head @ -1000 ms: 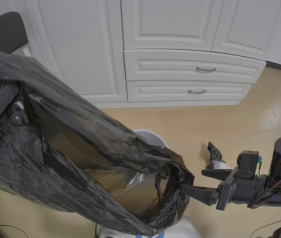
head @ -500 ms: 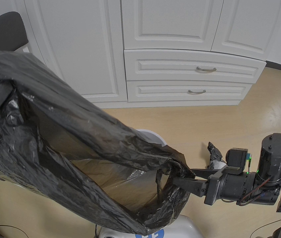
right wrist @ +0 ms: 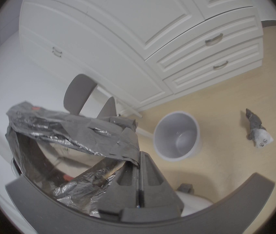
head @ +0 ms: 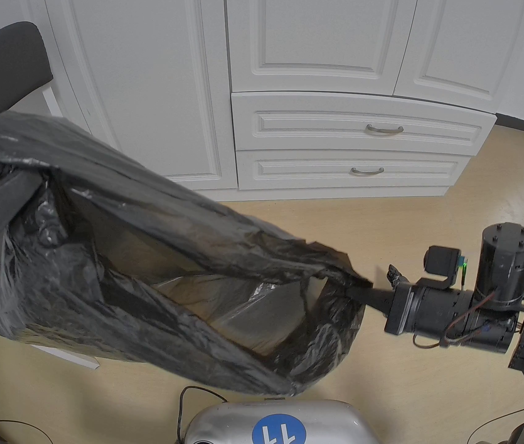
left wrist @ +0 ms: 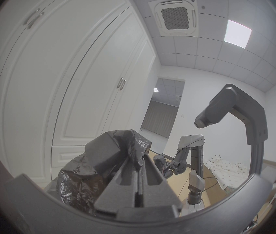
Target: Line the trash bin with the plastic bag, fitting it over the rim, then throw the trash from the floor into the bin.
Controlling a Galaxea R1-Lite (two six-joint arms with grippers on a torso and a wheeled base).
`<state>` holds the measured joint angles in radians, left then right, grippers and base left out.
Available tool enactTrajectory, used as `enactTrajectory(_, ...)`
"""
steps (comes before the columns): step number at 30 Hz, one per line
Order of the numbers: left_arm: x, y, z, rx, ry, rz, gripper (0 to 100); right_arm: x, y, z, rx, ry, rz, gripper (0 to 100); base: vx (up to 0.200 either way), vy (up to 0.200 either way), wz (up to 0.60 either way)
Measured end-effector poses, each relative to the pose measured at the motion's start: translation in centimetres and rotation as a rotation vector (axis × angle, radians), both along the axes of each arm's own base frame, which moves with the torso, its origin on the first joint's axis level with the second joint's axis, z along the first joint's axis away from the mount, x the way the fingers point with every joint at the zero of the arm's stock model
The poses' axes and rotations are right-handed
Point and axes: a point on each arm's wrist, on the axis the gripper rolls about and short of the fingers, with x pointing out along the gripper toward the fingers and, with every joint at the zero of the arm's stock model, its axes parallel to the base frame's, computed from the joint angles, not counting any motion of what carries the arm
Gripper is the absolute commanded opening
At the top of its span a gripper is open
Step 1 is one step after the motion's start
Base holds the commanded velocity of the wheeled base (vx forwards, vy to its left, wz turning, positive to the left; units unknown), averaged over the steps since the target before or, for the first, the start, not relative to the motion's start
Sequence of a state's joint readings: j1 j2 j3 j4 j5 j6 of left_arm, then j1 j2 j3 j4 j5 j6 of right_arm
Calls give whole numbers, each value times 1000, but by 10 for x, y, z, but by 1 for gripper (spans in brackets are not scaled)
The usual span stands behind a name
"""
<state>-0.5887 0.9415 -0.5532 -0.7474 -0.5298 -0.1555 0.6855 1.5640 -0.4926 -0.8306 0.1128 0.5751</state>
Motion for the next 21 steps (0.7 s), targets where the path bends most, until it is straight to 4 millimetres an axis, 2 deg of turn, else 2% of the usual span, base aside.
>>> enactTrajectory(6,18,-10,-5,-1,97,56,0,13,-22,17,39,-50,-89,0,0,0,0)
enactTrajectory(14,75,-49,-16,18,278,172,0,7,-49,40,55,-106,-135,0,0,0,0)
enactTrajectory(21,117,-80,-35,-27,342,179,0,-1,-59,48,22,-146,-143,0,0,0,0)
